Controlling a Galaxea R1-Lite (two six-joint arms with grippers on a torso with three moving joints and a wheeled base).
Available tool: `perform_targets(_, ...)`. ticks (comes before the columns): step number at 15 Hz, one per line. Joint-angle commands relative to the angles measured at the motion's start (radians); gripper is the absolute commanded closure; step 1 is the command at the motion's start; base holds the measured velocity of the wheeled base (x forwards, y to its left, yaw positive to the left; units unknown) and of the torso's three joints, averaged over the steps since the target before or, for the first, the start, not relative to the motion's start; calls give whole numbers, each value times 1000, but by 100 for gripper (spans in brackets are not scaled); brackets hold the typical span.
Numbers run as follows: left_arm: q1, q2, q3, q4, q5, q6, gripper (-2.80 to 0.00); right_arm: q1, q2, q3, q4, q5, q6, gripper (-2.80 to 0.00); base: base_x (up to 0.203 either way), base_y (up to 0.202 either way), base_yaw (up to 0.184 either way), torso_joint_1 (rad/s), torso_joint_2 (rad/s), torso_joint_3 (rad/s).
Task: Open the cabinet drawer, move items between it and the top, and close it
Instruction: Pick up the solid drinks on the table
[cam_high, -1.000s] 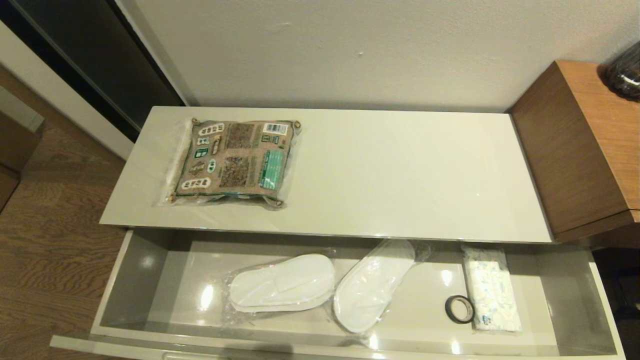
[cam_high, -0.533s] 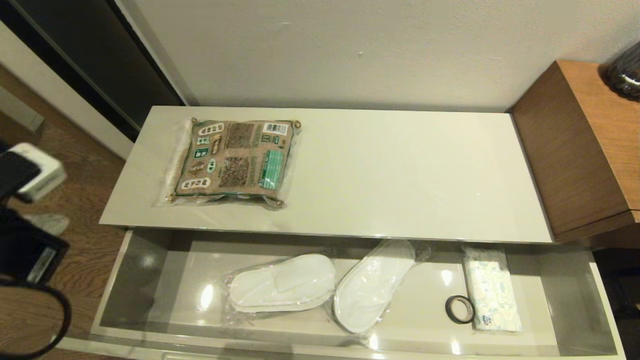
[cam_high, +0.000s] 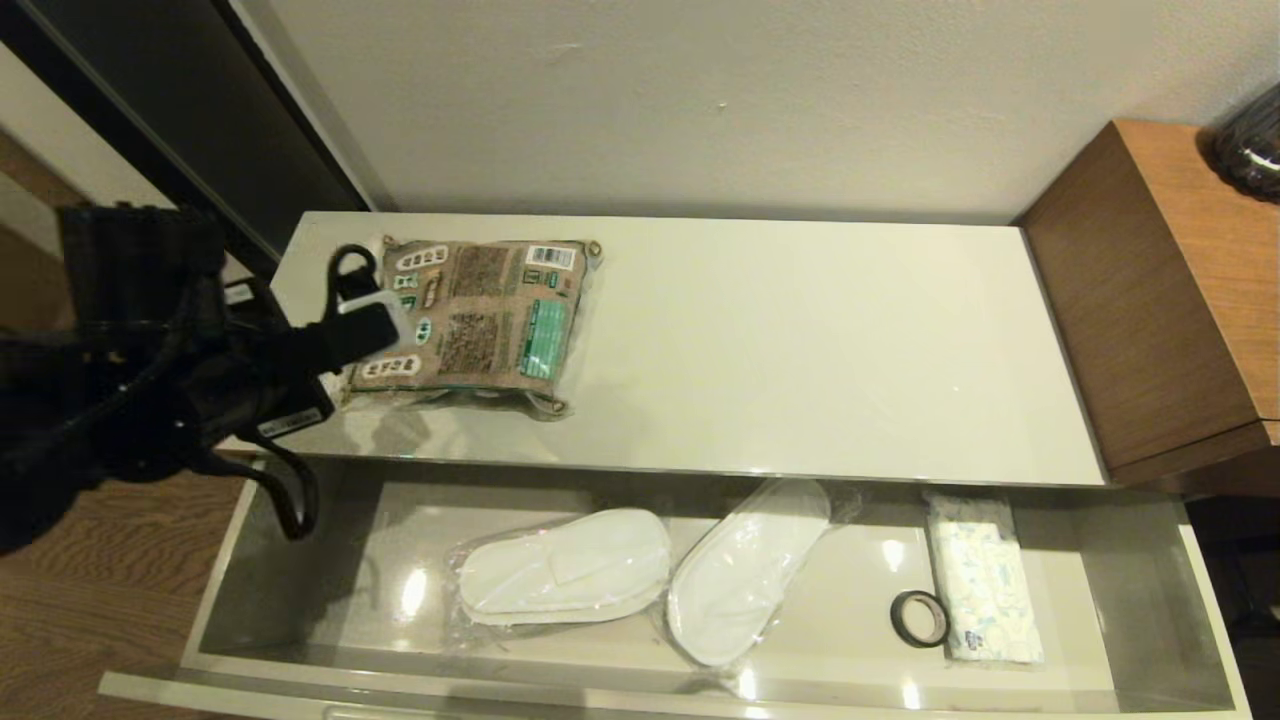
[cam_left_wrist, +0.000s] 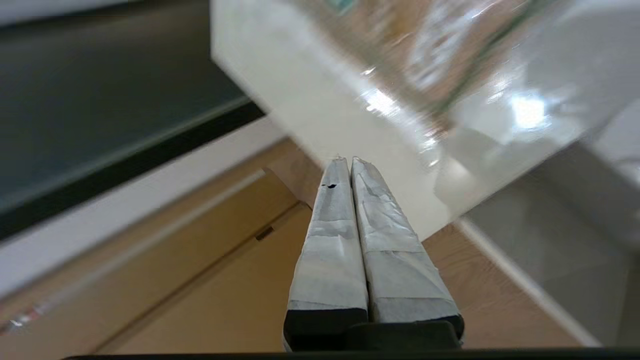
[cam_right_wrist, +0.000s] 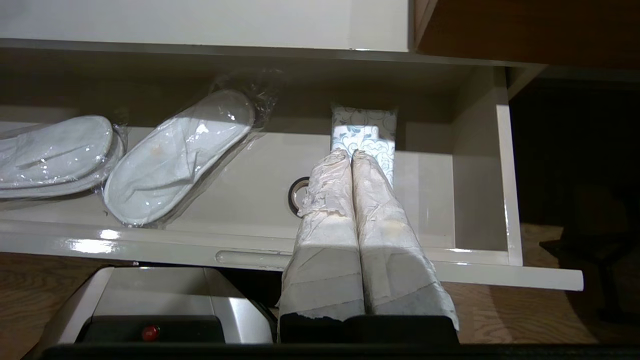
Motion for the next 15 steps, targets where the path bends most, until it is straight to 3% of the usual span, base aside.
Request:
perform_targets(1, -101, 48, 70, -47, 105, 11, 0, 0, 1, 0, 0, 0, 0, 0, 0, 0, 0, 0, 0, 0)
perform_targets(2, -132, 55, 107, -78, 147, 11, -280, 0, 1, 0, 0, 0, 0, 0, 0, 0, 0, 0, 0, 0)
perform_targets(5, -173, 97, 168, -202, 188, 8, -280, 0, 1, 0, 0, 0, 0, 0, 0, 0, 0, 0, 0, 0)
perform_targets(9, -209, 331, 317, -867, 252, 12, -280, 0, 1, 0, 0, -1, 0, 0, 0, 0, 0, 0, 0, 0)
perform_targets(10, -223, 374, 366, -960, 271, 13, -280, 0, 1, 0, 0, 0, 0, 0, 0, 0, 0, 0, 0, 0)
perform_targets(12, -258, 413, 385, -1013, 299, 15, -280, 0, 1, 0, 0, -1, 0, 0, 0, 0, 0, 0, 0, 0)
perform_targets(15, -289, 435, 293, -1015, 360, 15, -280, 0, 1, 0, 0, 0, 0, 0, 0, 0, 0, 0, 0, 0)
